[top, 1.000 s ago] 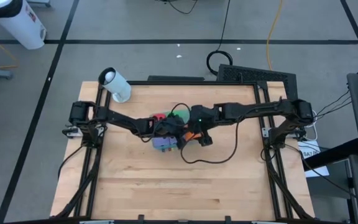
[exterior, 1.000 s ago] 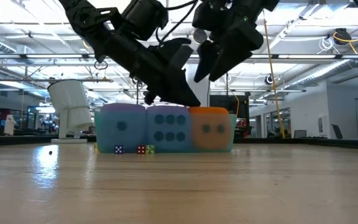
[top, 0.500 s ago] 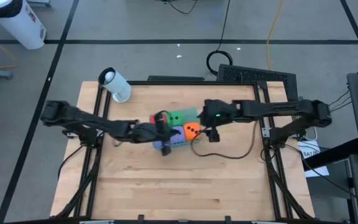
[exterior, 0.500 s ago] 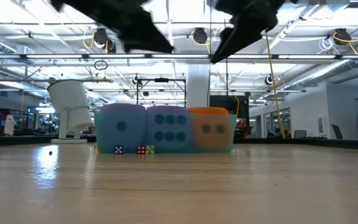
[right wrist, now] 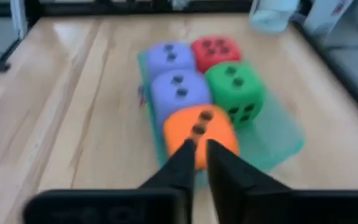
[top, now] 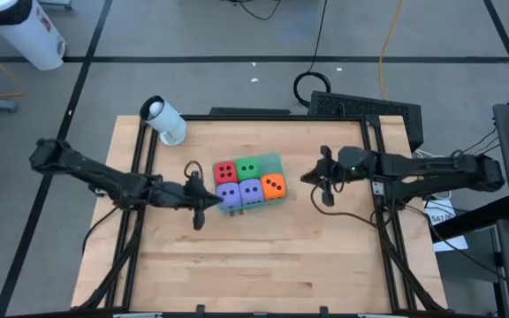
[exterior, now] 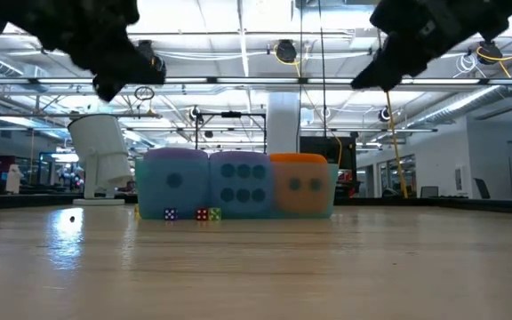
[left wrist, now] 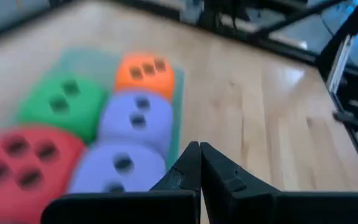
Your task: Pick & Place Dice
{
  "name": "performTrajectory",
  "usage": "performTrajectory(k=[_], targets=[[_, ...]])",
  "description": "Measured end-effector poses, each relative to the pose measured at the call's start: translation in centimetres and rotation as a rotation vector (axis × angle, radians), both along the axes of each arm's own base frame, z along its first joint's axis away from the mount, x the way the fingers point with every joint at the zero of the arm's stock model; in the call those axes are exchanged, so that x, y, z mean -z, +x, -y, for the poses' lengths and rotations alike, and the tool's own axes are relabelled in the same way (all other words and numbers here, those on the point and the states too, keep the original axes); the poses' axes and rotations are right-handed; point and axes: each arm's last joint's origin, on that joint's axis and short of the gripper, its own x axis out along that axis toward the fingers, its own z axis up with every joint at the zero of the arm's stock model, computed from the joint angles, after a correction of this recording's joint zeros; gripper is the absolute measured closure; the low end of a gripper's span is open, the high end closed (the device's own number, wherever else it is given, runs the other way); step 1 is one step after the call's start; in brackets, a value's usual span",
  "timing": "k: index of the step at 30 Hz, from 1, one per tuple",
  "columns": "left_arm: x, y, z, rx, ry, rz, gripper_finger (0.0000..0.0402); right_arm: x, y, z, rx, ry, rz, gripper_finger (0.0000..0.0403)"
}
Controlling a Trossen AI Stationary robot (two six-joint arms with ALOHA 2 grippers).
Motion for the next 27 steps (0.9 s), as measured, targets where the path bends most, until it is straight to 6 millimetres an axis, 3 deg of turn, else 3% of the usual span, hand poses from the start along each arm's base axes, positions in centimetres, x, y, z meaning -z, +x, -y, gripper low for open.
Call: performTrajectory(k=[8, 12, 17, 27], targets=[[4.6, 1.3, 3.6, 0.075, -0.078, -0.203, 0.0398, 3.3, 0.0, -1.1, -0.035, 0.061, -0.001, 0.0396], [6.5, 1.7, 4.2, 0.025, -0.11, -0.27, 0.04, 4.4, 0.1, -1.5, -0.051, 0.07, 0.071, 0.0399], [7.9, 2.7, 3.3, -0.052, -0.132, -0.29, 0.0399, 5.7, -0.1, -1.7, -0.053, 0.094, 0.155, 0.0399], [9.2, 4.8, -0.8, -0.169, -0.126, -0.274, 0.0398, 6.9, -0.5, -1.7, -0.033, 0.142, 0.152, 0.0402]])
